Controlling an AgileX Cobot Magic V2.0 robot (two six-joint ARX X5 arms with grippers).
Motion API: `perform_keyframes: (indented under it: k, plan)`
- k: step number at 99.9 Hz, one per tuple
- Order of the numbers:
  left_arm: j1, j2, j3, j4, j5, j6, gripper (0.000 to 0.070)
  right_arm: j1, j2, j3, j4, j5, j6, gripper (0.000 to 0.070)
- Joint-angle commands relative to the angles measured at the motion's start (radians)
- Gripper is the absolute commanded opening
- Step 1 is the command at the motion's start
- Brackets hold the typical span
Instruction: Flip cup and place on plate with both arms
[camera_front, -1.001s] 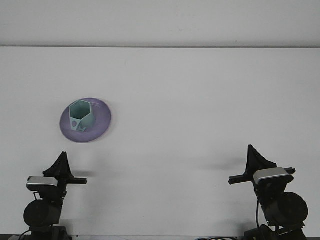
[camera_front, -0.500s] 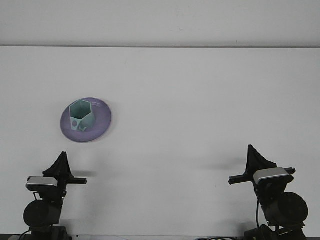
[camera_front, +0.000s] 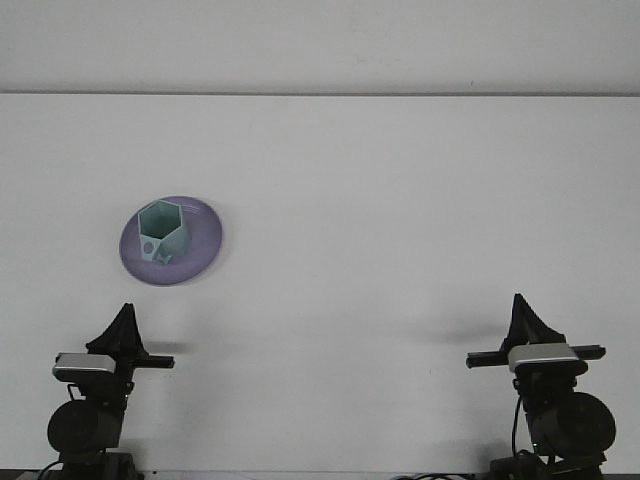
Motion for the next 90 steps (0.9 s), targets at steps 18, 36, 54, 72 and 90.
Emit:
perform_keyframes:
  k: [18, 36, 54, 72, 90]
  plan:
    - [-0.002, 0.000, -0.019, 0.010, -0.002, -0.002, 0.0014, -0.126, -0.159, -0.223, 0.013, -0.092, -0.110, 0.0000]
    - [-0.002, 0.000, -0.019, 0.010, -0.002, -0.002, 0.0014, -0.136, -0.174, -0.325, 0.134, -0.123, -0.133, 0.0000]
    - [-0.002, 0.000, -0.018, 0.010, -0.002, -0.002, 0.0014, -0.135, -0.174, -0.346, 0.144, -0.194, -0.135, 0.0000]
    - [-0.002, 0.000, -0.018, 0.009, -0.002, -0.002, 0.0014, -0.135, -0.174, -0.346, 0.148, -0.187, -0.129, 0.0000]
    - [-0.002, 0.000, -0.018, 0.009, -0.002, -0.002, 0.0014, -0.135, -0.174, -0.346, 0.148, -0.187, -0.129, 0.0000]
